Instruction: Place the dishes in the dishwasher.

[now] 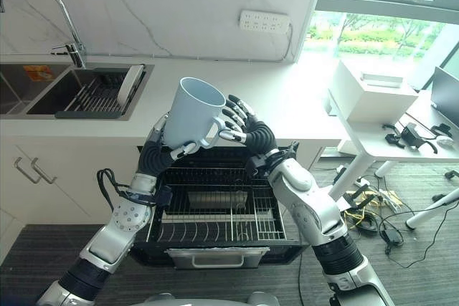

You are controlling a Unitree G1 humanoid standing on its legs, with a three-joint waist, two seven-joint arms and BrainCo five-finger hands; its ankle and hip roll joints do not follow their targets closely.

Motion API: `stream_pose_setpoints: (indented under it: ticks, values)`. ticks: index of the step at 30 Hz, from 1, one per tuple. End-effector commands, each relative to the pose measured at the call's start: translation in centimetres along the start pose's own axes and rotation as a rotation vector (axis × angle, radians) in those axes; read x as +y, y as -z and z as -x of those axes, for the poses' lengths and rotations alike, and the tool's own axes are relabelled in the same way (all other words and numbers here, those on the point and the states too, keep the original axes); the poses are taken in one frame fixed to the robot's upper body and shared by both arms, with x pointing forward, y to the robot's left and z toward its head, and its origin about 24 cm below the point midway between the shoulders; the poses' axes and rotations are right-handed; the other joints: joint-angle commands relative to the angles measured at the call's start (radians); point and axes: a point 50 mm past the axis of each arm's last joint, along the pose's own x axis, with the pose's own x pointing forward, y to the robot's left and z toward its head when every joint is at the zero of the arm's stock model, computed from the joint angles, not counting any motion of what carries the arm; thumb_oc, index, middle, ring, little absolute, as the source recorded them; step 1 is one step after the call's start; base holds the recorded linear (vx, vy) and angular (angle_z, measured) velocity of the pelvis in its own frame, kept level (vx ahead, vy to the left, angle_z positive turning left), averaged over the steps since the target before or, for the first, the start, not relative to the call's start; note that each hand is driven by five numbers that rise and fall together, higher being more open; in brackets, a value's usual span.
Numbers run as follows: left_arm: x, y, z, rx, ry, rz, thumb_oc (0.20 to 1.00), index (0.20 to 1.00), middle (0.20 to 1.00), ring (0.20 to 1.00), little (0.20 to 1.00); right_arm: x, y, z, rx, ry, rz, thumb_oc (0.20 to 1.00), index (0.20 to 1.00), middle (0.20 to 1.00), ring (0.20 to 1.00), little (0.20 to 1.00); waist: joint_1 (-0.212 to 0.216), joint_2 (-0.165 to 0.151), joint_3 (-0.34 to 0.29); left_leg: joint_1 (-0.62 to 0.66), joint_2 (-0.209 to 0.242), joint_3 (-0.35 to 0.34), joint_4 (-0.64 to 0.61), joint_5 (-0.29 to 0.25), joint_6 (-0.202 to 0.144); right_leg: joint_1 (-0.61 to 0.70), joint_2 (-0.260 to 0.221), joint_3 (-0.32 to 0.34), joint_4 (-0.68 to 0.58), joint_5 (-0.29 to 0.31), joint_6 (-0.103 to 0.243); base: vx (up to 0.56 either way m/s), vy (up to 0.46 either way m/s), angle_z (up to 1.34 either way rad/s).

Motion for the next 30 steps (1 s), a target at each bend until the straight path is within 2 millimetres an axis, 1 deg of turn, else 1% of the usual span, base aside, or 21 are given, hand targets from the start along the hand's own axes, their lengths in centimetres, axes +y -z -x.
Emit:
stream_pose_setpoints:
  ticks: [1,8,20,30]
  values:
    - [-0.9,-3.0,-1.8,-0.203,0.076,-0.023,0.200,0.200,0.200,0.200,0.200,1.3,-4.0,-1.7,-0.170,-0.064,0.019,1.000,1.000,1.000,1.000,1.000,0.013,-0.007,0.009,0.050,0.013,-0.023,-0.009,-0.125,-0.011,0.036,-0.058,0.018,-0.016,-0.035,0.067,0.00,0.000,0.00]
    - [-1.1,-2.7,-1.9,-0.198,0.084,-0.049,0.200,0.200,0.200,0.200,0.200,1.8,-4.4,-1.9,-0.173,-0.098,0.037,1.000,1.000,1.000,1.000,1.000,0.012,-0.007,0.012,0.050,0.013,-0.022,-0.009,-0.124,-0.011,0.036,-0.060,0.016,-0.016,-0.034,0.068,0.00,0.000,0.00]
    - [-0.3,-1.4,-1.8,-0.158,0.028,-0.101,0.200,0.200,0.200,0.200,0.200,1.7,-4.7,-1.7,-0.164,-0.117,0.050,1.000,1.000,1.000,1.000,1.000,0.006,-0.009,0.011,0.056,0.011,-0.017,-0.009,-0.128,-0.010,0.035,-0.059,0.022,-0.016,-0.032,0.067,0.00,0.000,0.00]
    - [-1.0,-1.3,-1.6,-0.172,0.059,-0.111,0.200,0.200,0.200,0.200,0.200,2.3,-4.7,-2.0,-0.169,-0.136,0.041,1.000,1.000,1.000,1.000,1.000,0.007,-0.010,0.012,0.054,0.008,-0.014,-0.009,-0.129,-0.008,0.031,-0.063,0.022,-0.016,-0.029,0.070,0.00,0.000,0.00]
